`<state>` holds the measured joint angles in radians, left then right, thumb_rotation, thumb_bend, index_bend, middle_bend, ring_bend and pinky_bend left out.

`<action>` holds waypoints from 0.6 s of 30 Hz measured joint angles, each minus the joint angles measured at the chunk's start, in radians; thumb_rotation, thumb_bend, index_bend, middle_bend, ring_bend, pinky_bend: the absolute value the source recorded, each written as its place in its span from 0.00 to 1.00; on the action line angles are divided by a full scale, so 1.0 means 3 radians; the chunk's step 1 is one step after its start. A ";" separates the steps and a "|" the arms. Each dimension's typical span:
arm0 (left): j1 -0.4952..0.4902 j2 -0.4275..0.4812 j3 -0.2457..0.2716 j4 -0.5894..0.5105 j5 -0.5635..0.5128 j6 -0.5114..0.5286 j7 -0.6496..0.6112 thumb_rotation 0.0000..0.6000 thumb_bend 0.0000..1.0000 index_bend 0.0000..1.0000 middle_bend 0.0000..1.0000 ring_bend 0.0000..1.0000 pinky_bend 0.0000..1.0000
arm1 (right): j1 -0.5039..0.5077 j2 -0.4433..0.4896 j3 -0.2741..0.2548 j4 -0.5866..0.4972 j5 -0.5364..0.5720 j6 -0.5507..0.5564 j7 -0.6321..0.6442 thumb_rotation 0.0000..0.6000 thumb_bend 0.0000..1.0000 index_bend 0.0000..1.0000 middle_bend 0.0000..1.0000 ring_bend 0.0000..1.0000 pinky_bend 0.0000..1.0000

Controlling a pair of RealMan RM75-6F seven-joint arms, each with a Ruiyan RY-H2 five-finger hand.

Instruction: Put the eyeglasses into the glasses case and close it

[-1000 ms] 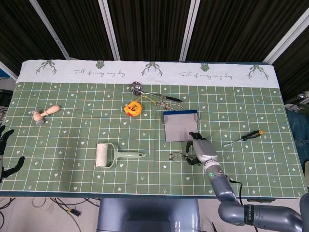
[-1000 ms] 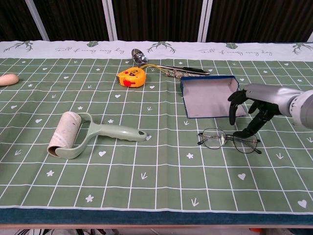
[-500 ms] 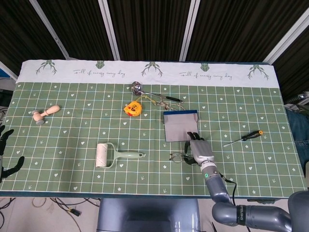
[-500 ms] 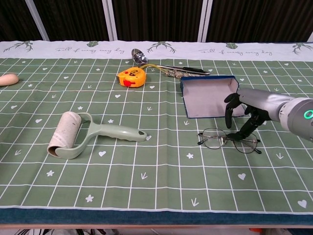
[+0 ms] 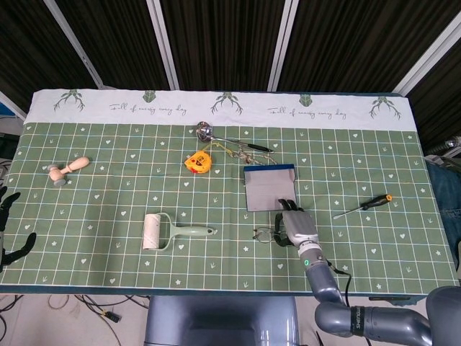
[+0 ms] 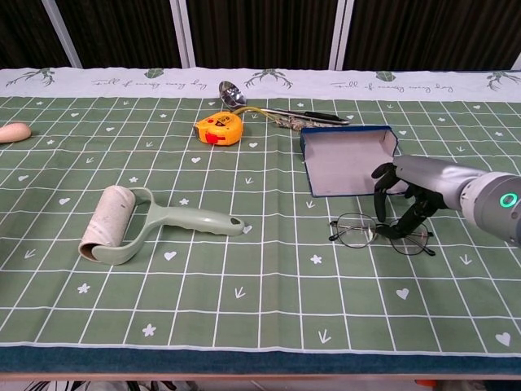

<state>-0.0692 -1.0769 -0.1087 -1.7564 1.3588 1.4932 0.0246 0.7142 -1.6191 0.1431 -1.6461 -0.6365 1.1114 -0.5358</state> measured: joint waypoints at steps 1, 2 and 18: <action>0.0001 0.0000 -0.0001 -0.0001 0.0001 0.0003 -0.0003 1.00 0.31 0.10 0.00 0.00 0.00 | 0.0001 -0.0007 0.0003 0.0010 0.0006 -0.0012 0.0000 1.00 0.42 0.60 0.09 0.03 0.20; 0.0001 0.0000 -0.0001 0.0001 0.0003 0.0004 -0.0003 1.00 0.31 0.10 0.00 0.00 0.00 | 0.0002 -0.0011 0.0006 0.0017 0.0010 -0.0020 -0.0001 1.00 0.44 0.61 0.09 0.03 0.20; 0.0005 -0.0005 0.0001 0.0009 0.0016 0.0017 -0.0003 1.00 0.31 0.11 0.00 0.00 0.00 | 0.0010 0.0030 0.0059 0.0002 0.0080 -0.0124 -0.0005 1.00 0.61 0.66 0.09 0.03 0.20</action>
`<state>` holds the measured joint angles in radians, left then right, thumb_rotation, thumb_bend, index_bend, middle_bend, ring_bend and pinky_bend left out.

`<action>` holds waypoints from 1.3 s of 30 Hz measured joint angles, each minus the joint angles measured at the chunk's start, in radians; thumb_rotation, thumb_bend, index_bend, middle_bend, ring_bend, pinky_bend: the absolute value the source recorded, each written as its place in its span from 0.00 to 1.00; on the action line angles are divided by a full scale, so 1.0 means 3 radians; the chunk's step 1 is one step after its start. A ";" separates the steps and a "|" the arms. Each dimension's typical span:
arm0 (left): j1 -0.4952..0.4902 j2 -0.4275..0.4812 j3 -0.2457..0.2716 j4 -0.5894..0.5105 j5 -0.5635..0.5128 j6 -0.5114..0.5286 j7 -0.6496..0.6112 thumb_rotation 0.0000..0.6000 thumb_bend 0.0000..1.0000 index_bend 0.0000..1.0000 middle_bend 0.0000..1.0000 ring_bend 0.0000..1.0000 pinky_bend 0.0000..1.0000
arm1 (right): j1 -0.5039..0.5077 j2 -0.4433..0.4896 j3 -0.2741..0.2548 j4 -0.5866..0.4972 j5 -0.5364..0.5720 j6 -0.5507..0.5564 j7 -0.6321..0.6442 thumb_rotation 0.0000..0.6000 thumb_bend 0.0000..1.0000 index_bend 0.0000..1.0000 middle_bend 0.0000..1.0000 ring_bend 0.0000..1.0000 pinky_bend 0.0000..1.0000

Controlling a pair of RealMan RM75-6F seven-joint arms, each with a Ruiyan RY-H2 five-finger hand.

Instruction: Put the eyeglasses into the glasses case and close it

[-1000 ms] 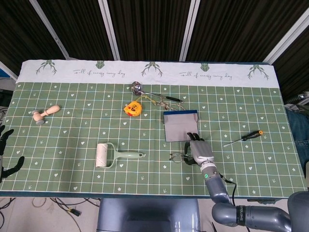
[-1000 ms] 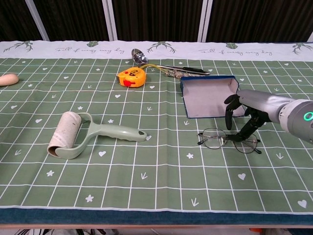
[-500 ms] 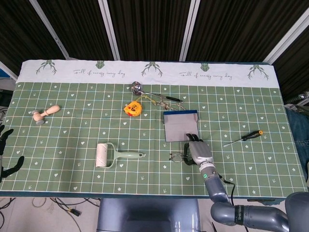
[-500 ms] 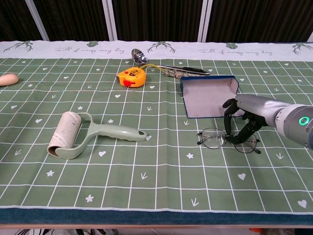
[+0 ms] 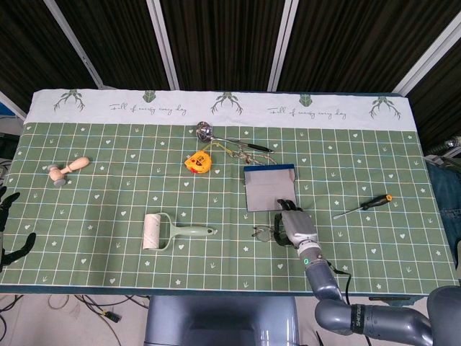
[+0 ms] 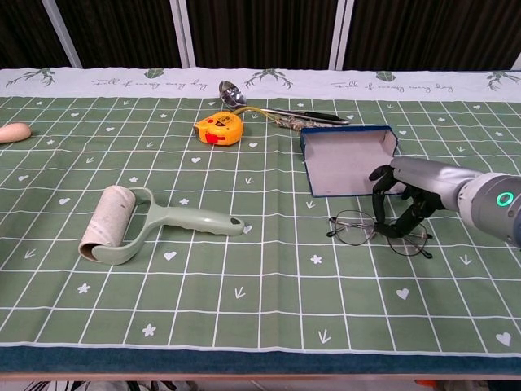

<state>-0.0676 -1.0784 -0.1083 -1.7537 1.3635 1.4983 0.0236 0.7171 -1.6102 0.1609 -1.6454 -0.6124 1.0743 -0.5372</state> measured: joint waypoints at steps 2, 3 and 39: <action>0.0000 0.0001 -0.0001 -0.0002 0.0001 0.0001 0.0000 1.00 0.31 0.11 0.00 0.00 0.00 | 0.0004 0.0026 0.0024 -0.0020 -0.0008 -0.0015 0.0019 1.00 0.61 0.66 0.09 0.03 0.20; 0.0000 0.0001 -0.0001 -0.0002 0.0000 0.0001 0.0000 1.00 0.31 0.11 0.00 0.00 0.00 | 0.0008 0.0043 0.0033 -0.0028 -0.0016 -0.0023 0.0024 1.00 0.61 0.66 0.09 0.03 0.20; 0.0000 -0.0016 -0.0038 0.0010 -0.0059 0.0023 0.0054 1.00 0.31 0.11 0.00 0.00 0.00 | 0.0577 -0.0227 0.0095 0.2119 -0.1888 -0.0951 0.1374 1.00 0.58 0.68 0.08 0.03 0.20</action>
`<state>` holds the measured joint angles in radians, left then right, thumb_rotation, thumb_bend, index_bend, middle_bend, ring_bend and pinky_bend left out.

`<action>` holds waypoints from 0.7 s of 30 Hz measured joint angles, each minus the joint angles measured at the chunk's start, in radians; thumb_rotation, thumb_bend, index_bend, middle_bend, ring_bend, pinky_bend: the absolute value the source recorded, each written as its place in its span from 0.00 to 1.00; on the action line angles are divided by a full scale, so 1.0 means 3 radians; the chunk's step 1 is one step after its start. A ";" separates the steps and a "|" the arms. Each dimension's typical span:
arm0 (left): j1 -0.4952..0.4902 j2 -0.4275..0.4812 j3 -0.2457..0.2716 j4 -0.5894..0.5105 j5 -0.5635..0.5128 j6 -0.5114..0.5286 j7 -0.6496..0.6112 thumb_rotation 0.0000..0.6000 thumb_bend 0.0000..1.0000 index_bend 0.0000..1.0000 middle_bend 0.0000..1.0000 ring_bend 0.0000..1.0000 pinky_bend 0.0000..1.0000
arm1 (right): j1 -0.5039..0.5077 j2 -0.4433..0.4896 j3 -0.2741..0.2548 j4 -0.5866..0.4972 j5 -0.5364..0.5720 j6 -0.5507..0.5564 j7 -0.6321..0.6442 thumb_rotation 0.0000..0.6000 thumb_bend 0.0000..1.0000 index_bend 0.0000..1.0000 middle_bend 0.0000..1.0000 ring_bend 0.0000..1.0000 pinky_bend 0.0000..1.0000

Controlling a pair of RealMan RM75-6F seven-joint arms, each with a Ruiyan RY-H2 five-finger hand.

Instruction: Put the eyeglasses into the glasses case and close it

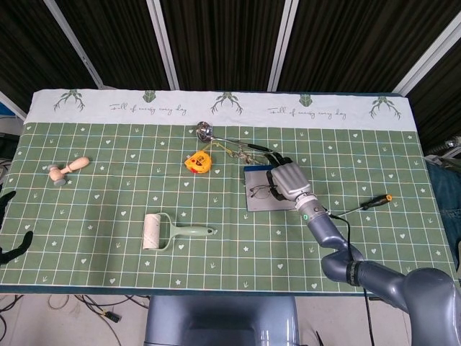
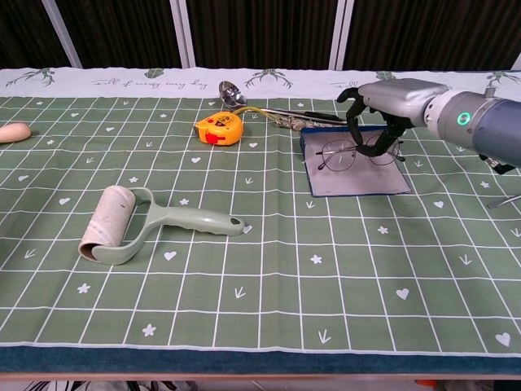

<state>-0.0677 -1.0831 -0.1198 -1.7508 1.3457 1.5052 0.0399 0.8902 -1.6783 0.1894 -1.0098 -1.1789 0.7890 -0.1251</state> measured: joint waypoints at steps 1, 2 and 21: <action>0.0000 0.0002 -0.0002 -0.0002 -0.0003 0.0000 -0.0001 1.00 0.31 0.11 0.00 0.00 0.00 | 0.0017 -0.0028 -0.0002 0.0048 -0.0020 -0.0023 0.0021 1.00 0.58 0.68 0.08 0.03 0.20; 0.0000 0.0004 -0.0004 -0.0003 -0.0005 0.0000 -0.0002 1.00 0.31 0.11 0.00 0.00 0.00 | 0.0029 -0.0048 -0.0004 0.0082 -0.0031 -0.0040 0.0033 1.00 0.58 0.68 0.08 0.03 0.20; 0.0001 0.0011 -0.0030 -0.0019 -0.0053 0.0003 0.0000 1.00 0.31 0.11 0.00 0.00 0.00 | 0.0204 -0.0331 0.0060 0.0752 -0.0117 -0.0271 0.0266 1.00 0.58 0.68 0.08 0.03 0.20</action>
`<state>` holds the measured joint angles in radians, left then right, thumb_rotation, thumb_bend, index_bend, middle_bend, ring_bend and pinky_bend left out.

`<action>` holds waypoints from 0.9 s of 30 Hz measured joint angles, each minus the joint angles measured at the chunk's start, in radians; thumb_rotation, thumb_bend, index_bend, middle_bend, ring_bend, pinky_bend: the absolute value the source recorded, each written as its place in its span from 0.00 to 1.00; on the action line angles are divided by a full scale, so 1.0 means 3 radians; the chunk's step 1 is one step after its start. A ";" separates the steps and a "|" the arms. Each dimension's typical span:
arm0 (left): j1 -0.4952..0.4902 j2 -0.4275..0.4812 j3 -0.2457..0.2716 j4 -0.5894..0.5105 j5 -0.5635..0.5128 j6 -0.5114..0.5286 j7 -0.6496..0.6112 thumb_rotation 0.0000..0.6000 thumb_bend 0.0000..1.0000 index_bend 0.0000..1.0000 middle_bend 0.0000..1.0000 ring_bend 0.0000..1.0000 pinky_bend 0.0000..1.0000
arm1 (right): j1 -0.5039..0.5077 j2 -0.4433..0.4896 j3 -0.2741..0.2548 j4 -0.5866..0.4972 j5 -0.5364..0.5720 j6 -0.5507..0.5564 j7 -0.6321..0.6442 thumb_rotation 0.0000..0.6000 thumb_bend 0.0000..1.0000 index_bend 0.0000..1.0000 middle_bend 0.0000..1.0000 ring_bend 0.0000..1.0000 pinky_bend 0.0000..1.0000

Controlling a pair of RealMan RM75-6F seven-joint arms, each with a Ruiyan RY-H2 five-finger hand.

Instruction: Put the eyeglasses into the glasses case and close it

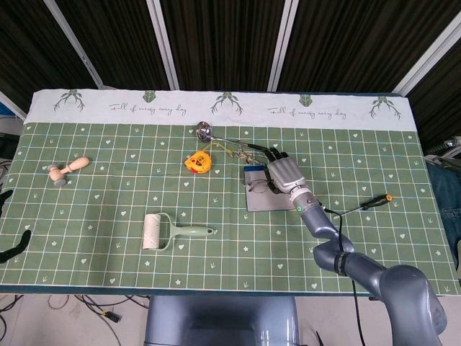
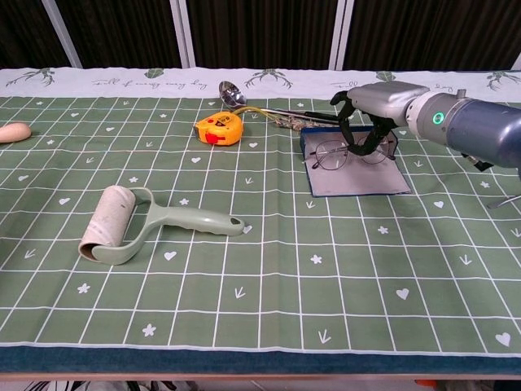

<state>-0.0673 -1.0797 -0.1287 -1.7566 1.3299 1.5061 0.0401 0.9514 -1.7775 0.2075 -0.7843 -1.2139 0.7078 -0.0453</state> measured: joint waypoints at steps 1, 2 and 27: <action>0.0001 0.0000 -0.0002 -0.0003 -0.0002 0.0002 -0.0002 1.00 0.31 0.11 0.00 0.00 0.00 | 0.0016 -0.0004 0.0014 0.0043 -0.0006 -0.0015 0.0033 1.00 0.58 0.68 0.08 0.03 0.20; 0.0001 0.0001 -0.0004 -0.0006 -0.0001 0.0005 -0.0003 1.00 0.31 0.11 0.00 0.00 0.00 | 0.0029 -0.0007 0.0021 0.0075 -0.0013 -0.0029 0.0057 1.00 0.58 0.68 0.08 0.03 0.20; 0.0014 0.0009 0.0001 -0.0010 0.0000 0.0013 -0.0002 1.00 0.31 0.11 0.00 0.00 0.00 | 0.0092 -0.0077 0.0134 0.0318 0.0088 -0.0240 0.0077 1.00 0.17 0.21 0.05 0.01 0.20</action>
<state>-0.0633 -1.0770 -0.1284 -1.7596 1.3299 1.5100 0.0393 0.9792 -1.8007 0.2477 -0.6889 -1.1875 0.6357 -0.0223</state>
